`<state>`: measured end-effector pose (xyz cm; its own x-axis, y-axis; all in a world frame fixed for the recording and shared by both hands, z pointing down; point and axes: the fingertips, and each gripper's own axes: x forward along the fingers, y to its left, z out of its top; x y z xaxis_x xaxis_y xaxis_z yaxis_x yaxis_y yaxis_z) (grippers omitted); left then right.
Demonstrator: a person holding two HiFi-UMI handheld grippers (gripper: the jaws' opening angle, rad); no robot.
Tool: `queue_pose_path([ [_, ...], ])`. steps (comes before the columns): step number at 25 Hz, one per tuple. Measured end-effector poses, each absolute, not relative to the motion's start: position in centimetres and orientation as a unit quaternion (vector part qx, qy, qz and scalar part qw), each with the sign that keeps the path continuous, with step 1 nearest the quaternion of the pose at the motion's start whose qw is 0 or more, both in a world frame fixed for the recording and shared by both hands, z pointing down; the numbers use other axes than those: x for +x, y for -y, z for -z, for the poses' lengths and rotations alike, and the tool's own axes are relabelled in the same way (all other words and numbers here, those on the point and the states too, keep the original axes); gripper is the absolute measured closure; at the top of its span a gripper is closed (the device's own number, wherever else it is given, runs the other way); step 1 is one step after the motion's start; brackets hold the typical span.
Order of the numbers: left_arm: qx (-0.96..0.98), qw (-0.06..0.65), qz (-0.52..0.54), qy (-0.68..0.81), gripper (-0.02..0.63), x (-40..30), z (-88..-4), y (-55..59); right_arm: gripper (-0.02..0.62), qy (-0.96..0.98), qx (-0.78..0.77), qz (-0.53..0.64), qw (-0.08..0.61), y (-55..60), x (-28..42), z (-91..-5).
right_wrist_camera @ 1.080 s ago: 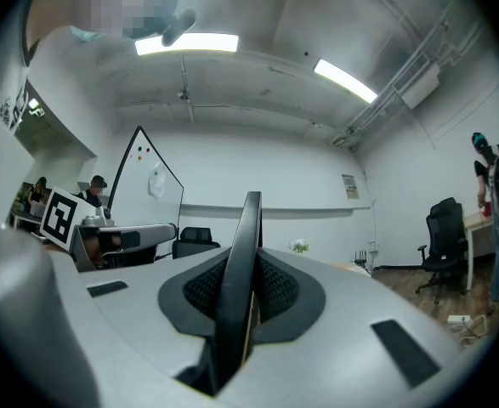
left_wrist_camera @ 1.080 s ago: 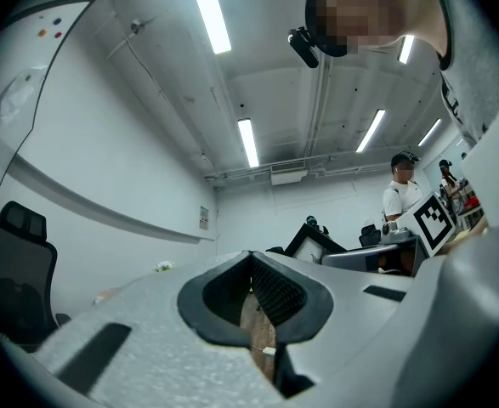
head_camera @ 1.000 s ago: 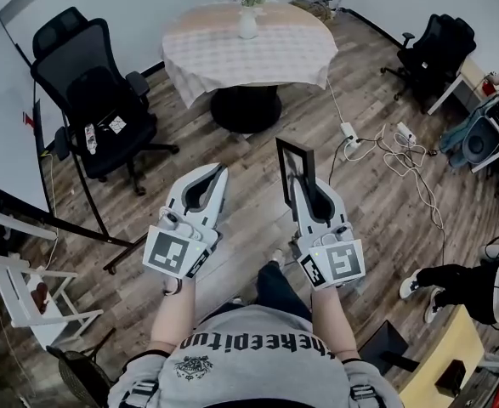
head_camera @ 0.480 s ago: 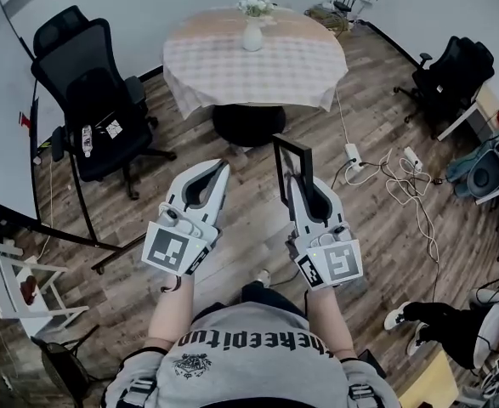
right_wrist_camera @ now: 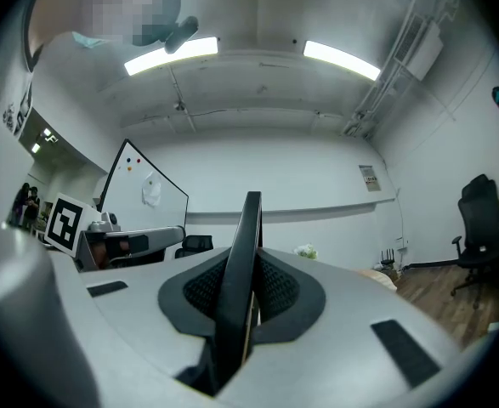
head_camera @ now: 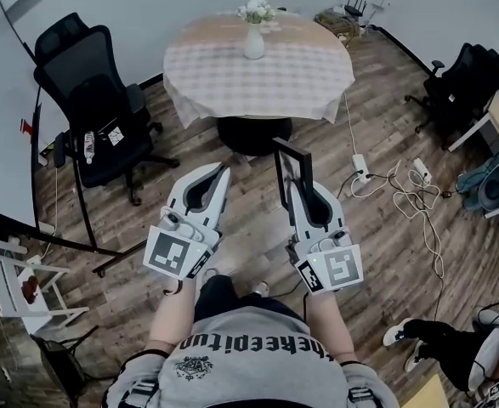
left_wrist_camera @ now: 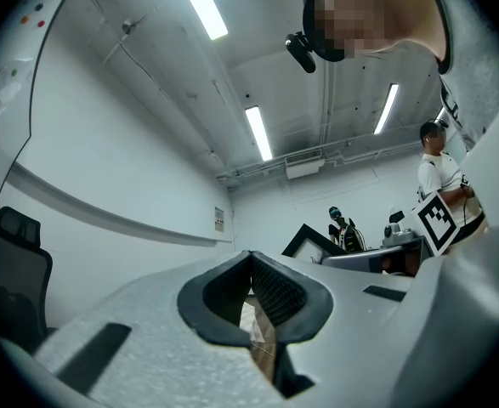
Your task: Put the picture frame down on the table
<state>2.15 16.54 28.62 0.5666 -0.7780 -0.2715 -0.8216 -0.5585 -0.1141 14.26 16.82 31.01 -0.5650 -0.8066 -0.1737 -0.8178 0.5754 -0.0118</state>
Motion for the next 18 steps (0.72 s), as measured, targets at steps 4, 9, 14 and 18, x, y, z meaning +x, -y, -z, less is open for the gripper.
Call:
queue_pose_path([
  [4,-0.878,0.121,-0.084,-0.455,0.589,2.1,-28.9,-14.6,0.549,-0.883,-0.462,-0.026,0.082,-14.6,14.1,-31.4],
  [9,-0.883,0.113,-0.090,-0.447,0.589,0.4,-28.8,-10.8,0.549,-0.877,-0.473,-0.026,0.077,-11.1,12.5,-31.2],
  [14,-0.888,0.117,-0.100,-0.433,0.589,-1.3,-28.1,-6.4,0.549,-0.869,-0.489,-0.026,0.072,-7.3,10.8,-31.1],
  [18,-0.895,0.112,-0.107,-0.419,0.589,-2.9,-27.8,-2.9,0.549,-0.862,-0.502,-0.029,0.072,-4.2,9.1,-30.7],
])
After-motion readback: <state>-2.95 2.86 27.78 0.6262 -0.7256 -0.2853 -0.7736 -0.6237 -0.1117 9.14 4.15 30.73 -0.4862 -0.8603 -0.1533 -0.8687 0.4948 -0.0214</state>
